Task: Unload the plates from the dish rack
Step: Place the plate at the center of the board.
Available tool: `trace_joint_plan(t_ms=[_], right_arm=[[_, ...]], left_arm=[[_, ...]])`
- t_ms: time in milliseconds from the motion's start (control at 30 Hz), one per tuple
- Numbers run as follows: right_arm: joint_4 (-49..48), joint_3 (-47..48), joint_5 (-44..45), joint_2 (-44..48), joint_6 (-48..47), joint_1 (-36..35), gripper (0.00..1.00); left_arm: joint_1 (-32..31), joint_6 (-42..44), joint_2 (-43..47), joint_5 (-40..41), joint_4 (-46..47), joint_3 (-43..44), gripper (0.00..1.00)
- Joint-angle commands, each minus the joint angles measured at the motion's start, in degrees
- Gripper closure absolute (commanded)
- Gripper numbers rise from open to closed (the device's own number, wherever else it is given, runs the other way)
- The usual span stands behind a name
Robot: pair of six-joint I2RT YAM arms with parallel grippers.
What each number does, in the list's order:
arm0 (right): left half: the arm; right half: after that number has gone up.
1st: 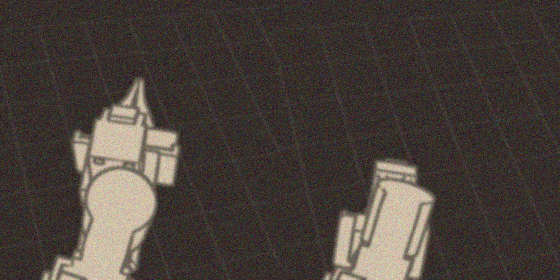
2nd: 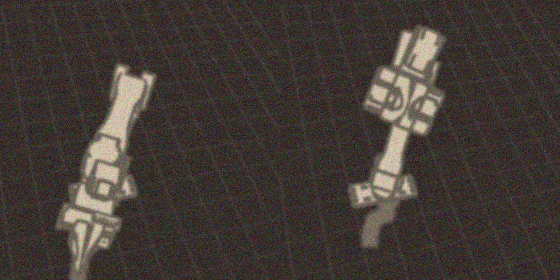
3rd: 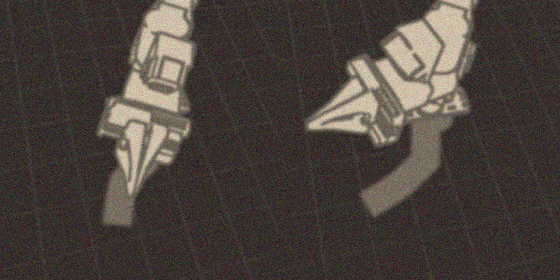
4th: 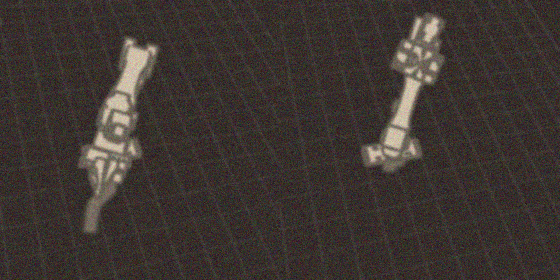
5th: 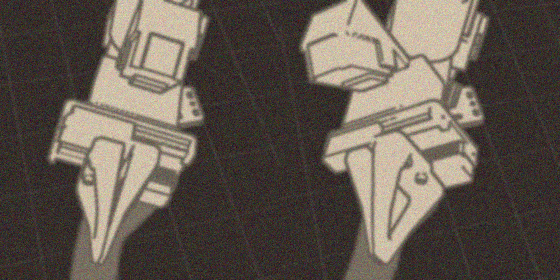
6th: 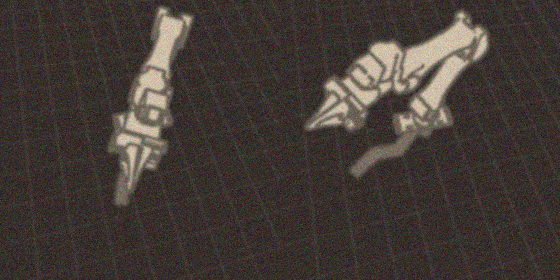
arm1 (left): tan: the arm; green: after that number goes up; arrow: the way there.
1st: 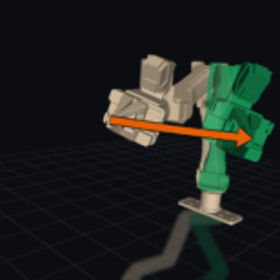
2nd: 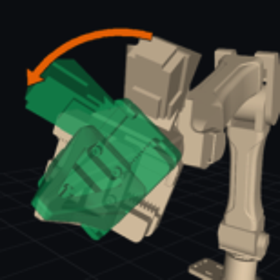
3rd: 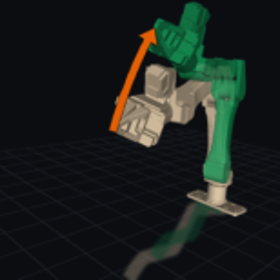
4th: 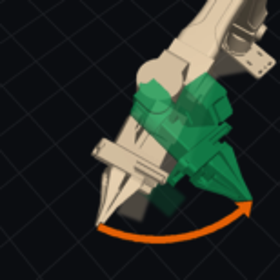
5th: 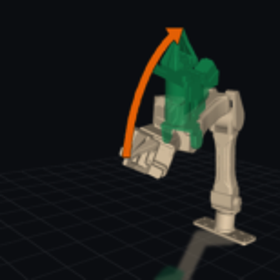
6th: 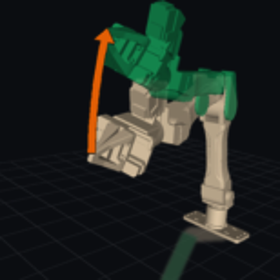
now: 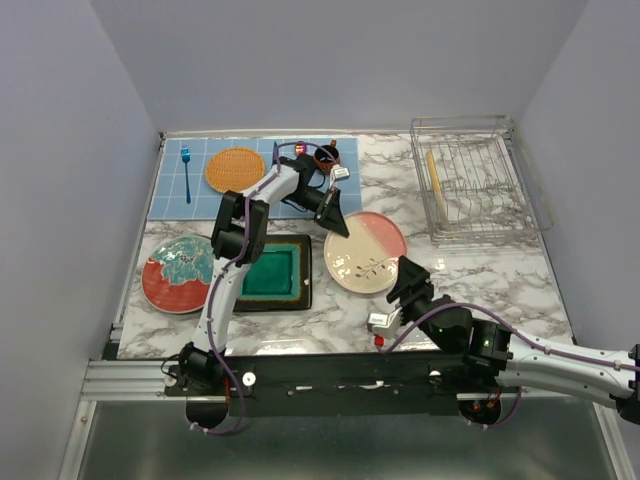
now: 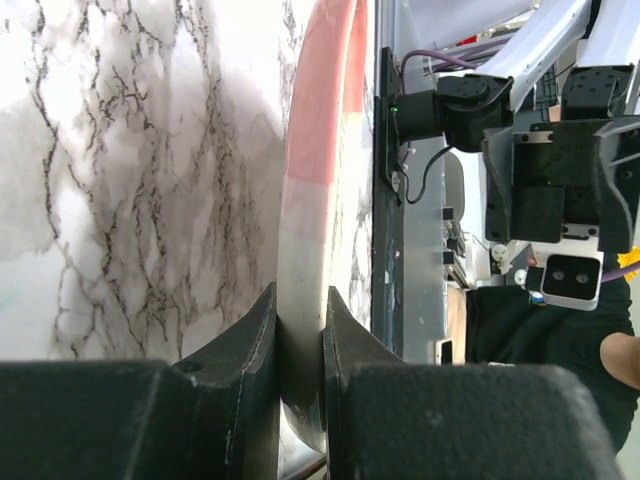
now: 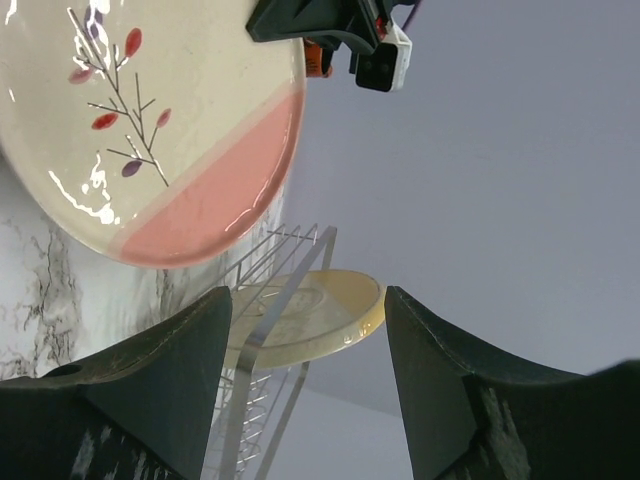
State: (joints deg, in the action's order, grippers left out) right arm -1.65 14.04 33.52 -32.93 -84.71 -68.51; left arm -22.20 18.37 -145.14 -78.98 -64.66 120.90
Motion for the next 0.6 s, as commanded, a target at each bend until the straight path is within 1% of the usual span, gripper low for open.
trace_joint_plan(t_ms=[0,133,200,233,367,433,567], right_arm=[[-2.92,1.07,1.11,0.58,-2.13,0.04,0.29],[-4.06,1.95,1.2,0.41,-3.01,0.13,0.29],[-3.97,2.13,1.2,0.32,-3.27,0.04,0.29],[-4.15,2.04,1.11,0.41,-3.36,0.13,0.29],[-3.89,1.78,1.02,0.76,-3.62,0.04,0.29],[-3.97,1.78,1.11,0.76,-3.8,0.13,0.29],[-3.8,1.87,0.94,1.02,-4.06,0.04,0.29]], left_arm=[[-0.92,-2.72,-1.28,-3.56,-0.29,2.06,1.0],[-1.53,-3.86,-2.25,-2.23,1.47,2.41,1.0],[-1.62,-5.88,-1.9,-1.53,3.57,1.62,1.0],[-1.71,-9.28,-1.55,-0.66,6.97,1.1,1.0],[-1.89,-18.08,1.17,0.49,18.94,-3.82,1.0],[-2.06,-19.76,1.44,1.2,20.8,-5.06,1.0],[-2.06,-18.64,1.61,3.3,19.49,-5.68,1.0]])
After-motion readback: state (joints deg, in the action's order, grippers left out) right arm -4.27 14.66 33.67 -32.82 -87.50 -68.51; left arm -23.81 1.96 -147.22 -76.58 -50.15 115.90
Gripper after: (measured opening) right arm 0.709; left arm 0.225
